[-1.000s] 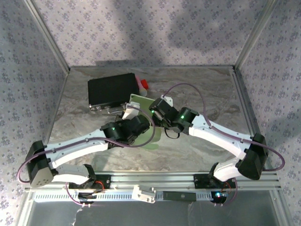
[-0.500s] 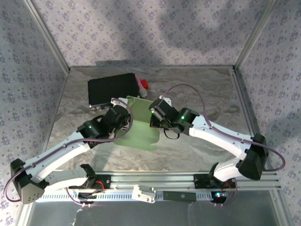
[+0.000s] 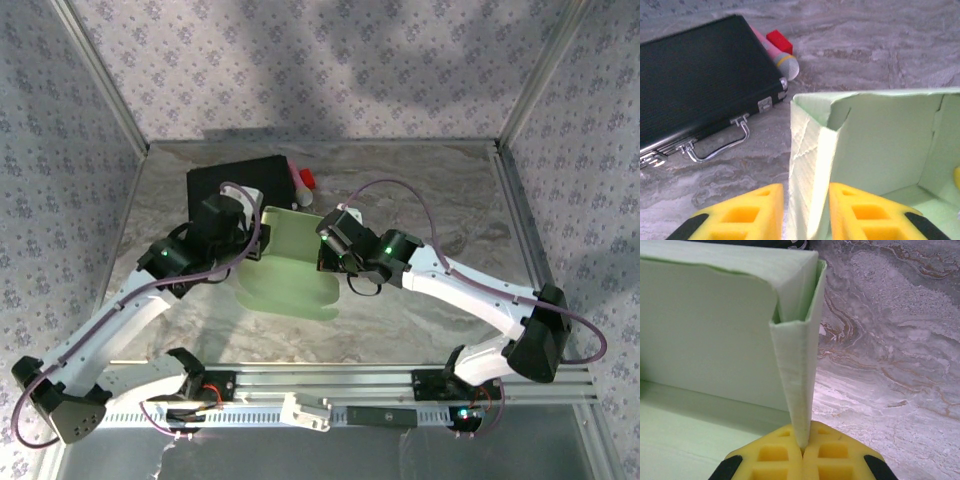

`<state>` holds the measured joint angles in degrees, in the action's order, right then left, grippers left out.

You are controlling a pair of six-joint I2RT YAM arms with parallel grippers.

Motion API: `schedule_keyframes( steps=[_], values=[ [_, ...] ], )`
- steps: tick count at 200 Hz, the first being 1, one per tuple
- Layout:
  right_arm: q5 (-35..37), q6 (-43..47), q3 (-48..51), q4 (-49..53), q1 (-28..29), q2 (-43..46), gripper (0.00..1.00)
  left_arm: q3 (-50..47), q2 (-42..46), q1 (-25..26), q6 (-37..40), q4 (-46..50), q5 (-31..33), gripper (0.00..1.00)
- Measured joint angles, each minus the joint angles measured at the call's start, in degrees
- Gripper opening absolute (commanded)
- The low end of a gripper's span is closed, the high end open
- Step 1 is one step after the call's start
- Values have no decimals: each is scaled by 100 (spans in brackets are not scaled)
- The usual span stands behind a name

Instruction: Fold the paper box

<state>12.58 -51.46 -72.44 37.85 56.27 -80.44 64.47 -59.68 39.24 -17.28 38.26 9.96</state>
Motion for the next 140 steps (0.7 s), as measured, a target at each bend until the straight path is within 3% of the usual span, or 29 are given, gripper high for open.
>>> schedule_keyframes(
  steps=[43, 83, 96, 140],
  values=[
    [-2, 2, 0, 4, 0, 2, 0, 0, -79, -409, 179, 63, -699, 19],
    [-2, 2, 0, 4, 0, 2, 0, -24, -160, -634, 297, 61, -1117, 24],
    [-2, 2, 0, 2, 0, 0, 0, -68, -151, -752, 326, 20, -1318, 17],
    [-46, 4, 0, -31, 0, 2, 0, -153, -184, -1495, 452, -33, -2568, 15]
  ],
)
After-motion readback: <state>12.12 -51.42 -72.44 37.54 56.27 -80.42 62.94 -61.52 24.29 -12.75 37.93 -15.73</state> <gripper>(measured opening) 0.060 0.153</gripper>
